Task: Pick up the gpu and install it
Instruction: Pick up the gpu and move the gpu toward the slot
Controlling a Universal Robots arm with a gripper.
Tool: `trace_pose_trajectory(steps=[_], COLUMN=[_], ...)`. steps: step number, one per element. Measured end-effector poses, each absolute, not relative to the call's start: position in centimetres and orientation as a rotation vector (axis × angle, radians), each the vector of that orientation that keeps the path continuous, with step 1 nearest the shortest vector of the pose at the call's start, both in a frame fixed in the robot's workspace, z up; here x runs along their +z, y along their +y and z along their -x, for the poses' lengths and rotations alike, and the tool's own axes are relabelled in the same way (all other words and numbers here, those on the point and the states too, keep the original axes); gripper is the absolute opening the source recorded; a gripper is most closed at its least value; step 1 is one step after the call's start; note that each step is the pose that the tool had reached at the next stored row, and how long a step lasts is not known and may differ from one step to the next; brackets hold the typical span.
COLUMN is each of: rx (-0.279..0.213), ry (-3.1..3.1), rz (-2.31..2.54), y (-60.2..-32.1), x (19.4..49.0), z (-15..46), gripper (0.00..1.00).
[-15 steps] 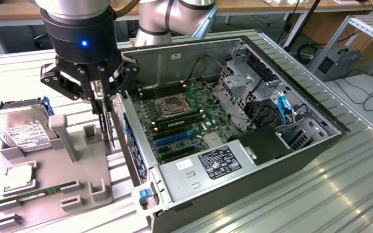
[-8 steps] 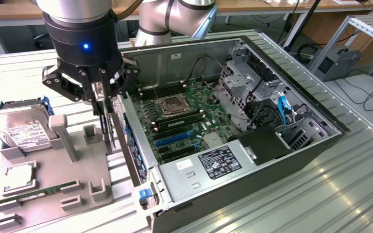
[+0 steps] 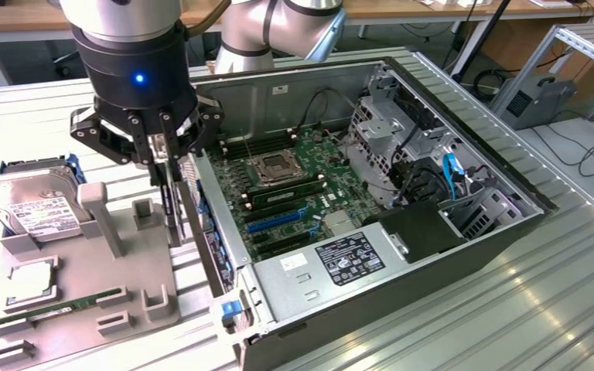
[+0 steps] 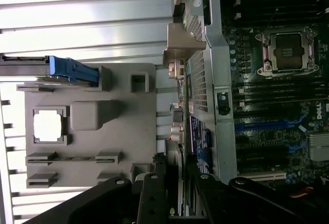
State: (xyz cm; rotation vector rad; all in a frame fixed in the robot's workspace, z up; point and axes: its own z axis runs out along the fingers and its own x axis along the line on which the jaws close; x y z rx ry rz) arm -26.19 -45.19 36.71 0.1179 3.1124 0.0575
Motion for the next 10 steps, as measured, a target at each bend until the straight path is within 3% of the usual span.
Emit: trace_pose_trajectory(steps=[10], rx=[0.057], ry=[3.112], rz=[-0.118], y=[-45.2], x=[36.17], z=[26.1], gripper=[0.26])
